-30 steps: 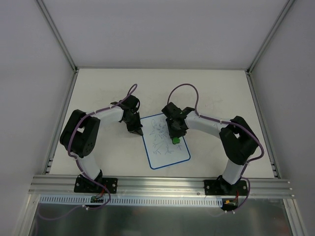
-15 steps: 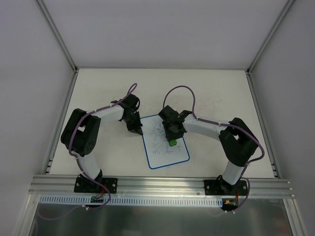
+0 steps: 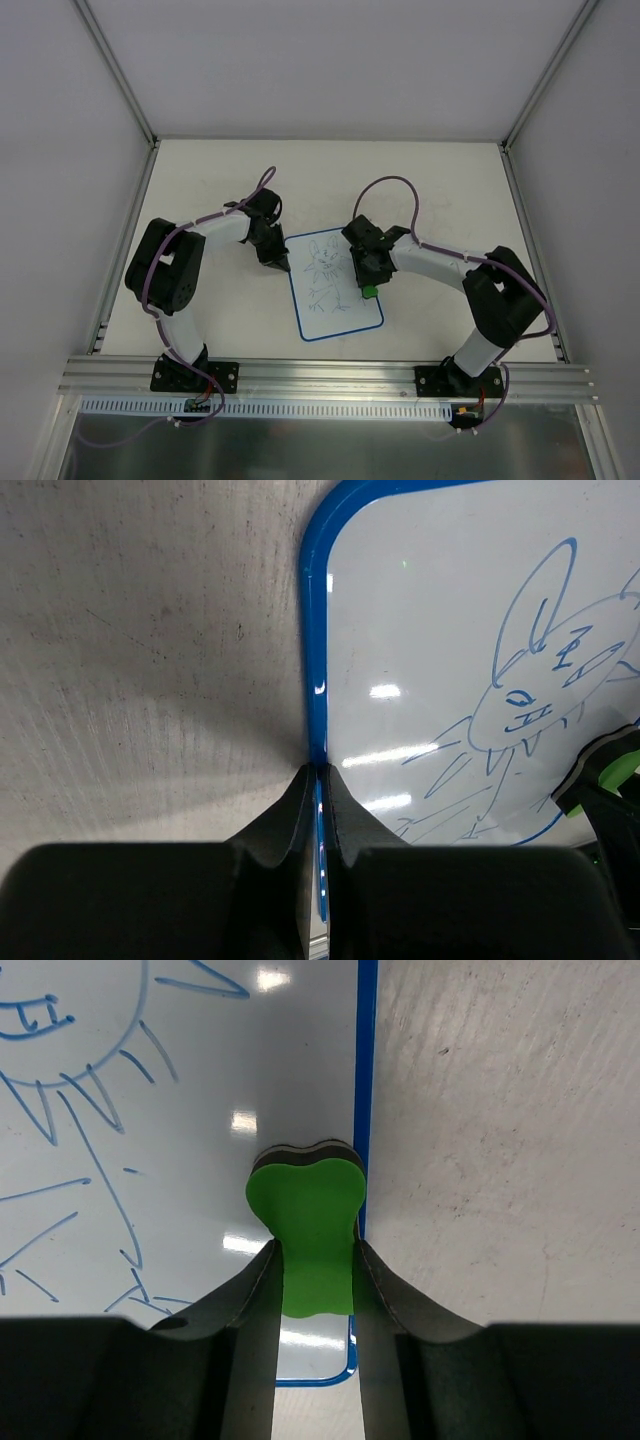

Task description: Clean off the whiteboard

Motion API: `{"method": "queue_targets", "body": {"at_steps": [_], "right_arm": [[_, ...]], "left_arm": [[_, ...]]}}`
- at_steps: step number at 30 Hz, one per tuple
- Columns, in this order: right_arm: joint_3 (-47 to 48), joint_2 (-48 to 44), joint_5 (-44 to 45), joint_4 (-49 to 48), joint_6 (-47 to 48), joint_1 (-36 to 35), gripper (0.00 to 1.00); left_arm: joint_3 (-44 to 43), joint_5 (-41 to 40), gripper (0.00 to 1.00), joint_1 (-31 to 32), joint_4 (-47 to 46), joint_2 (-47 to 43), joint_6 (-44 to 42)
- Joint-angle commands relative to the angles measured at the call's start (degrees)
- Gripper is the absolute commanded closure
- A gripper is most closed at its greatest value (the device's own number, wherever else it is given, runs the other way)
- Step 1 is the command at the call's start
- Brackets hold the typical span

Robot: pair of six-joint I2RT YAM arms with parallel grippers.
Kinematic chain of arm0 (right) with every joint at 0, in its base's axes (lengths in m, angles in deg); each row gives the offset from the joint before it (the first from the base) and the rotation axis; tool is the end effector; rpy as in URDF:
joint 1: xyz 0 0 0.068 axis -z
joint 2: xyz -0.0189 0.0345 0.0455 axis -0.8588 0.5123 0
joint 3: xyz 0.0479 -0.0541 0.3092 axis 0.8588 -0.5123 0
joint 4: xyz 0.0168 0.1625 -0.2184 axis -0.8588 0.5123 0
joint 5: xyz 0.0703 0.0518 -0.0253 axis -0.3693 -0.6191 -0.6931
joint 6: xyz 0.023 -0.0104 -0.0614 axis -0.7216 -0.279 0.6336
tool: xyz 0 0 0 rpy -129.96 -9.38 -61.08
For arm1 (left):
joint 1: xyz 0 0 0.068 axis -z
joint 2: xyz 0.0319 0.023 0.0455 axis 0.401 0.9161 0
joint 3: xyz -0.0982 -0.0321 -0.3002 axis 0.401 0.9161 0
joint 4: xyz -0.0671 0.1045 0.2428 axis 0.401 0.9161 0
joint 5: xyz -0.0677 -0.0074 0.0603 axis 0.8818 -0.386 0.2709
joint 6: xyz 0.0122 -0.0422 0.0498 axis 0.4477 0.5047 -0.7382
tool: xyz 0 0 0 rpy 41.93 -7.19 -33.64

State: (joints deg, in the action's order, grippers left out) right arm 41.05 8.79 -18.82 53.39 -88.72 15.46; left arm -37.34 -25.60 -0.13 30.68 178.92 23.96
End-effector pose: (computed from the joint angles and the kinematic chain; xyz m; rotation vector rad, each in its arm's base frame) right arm 0.2489 0.2259 0.2007 -0.6759 2.6279 0.0574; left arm 0.3368 -0.1608 0.1744 -0.2595 2.8397 -0.6077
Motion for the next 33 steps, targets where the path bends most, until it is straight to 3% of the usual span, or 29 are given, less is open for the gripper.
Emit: {"method": "queue_targets", "body": {"at_steps": [1, 15, 25, 33], "right_arm": [[1.67, 2.11, 0.99, 5.69, 2.2, -1.97, 1.0], [7.13, 5.9, -4.55, 2.26, 5.1, -10.77, 0.99], [2.92, 2.82, -6.31, 1.73, 8.62, -11.82, 1.0], [0.19, 1.68, -4.55, 7.0, 10.82, -12.7, 1.0]], "left_arm": [[-0.56, -5.71, 1.0, -1.71, 0.87, 1.7, -0.39], [-1.35, -5.19, 1.0, -1.8, 0.87, 2.05, 0.67], [-3.1, -6.24, 1.0, -2.41, 0.96, 3.02, 0.05], [-5.39, -6.5, 1.0, -4.43, 0.96, 3.9, -0.74]]}}
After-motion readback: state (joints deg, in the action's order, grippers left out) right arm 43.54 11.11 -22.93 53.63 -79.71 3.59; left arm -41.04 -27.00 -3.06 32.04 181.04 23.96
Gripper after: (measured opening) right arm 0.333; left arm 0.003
